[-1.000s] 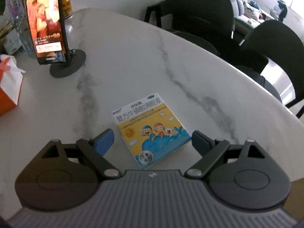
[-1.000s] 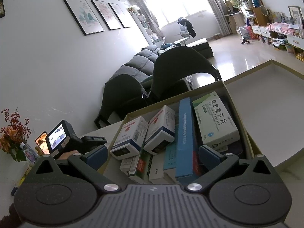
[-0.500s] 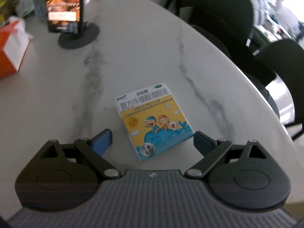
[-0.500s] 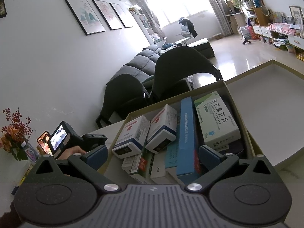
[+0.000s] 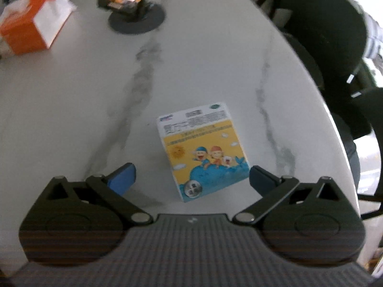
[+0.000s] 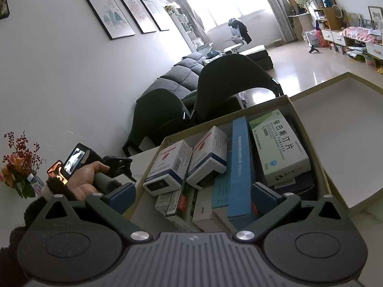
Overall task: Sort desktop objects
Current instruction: 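Lower the left tool around the cartoon box and close on it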
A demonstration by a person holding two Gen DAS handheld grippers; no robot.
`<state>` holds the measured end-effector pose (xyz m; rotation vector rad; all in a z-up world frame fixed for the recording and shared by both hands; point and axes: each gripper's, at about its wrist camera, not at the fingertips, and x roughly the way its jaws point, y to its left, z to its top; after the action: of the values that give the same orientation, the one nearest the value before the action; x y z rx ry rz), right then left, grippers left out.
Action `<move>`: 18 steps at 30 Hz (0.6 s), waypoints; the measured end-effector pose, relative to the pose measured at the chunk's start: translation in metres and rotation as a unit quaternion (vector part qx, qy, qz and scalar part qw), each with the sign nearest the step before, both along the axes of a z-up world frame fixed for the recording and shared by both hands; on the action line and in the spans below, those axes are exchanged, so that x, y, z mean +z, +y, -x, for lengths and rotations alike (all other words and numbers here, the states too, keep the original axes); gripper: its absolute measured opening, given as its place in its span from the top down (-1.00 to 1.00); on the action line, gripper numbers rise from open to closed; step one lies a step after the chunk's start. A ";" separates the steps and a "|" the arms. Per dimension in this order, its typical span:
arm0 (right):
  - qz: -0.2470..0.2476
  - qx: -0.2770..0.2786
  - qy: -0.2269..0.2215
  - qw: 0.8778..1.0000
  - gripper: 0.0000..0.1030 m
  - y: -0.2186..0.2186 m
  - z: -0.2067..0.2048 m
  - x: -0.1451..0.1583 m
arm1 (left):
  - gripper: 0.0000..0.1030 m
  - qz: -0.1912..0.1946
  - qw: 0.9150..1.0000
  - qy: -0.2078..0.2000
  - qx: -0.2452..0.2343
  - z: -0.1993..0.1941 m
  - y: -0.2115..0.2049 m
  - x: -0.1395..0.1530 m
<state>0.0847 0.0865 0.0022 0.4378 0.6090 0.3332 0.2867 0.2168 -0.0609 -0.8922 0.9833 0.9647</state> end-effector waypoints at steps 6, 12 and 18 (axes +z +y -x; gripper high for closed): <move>0.000 0.002 0.003 1.000 -0.99 0.001 -0.002 -0.003 | -1.00 0.051 0.998 0.022 0.037 -0.011 0.024 -0.001; 0.001 0.001 0.005 1.000 -0.99 0.002 -0.005 -0.005 | -1.00 0.066 0.997 0.024 0.044 -0.018 0.042 0.001; 0.001 0.000 0.004 1.000 -0.99 0.002 -0.005 -0.005 | -1.00 0.073 0.995 0.047 0.044 -0.029 0.052 -0.011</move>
<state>0.0901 0.0889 -0.0030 0.4369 0.6168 0.3314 0.3158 0.2690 -0.0715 -1.0266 1.1131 1.0272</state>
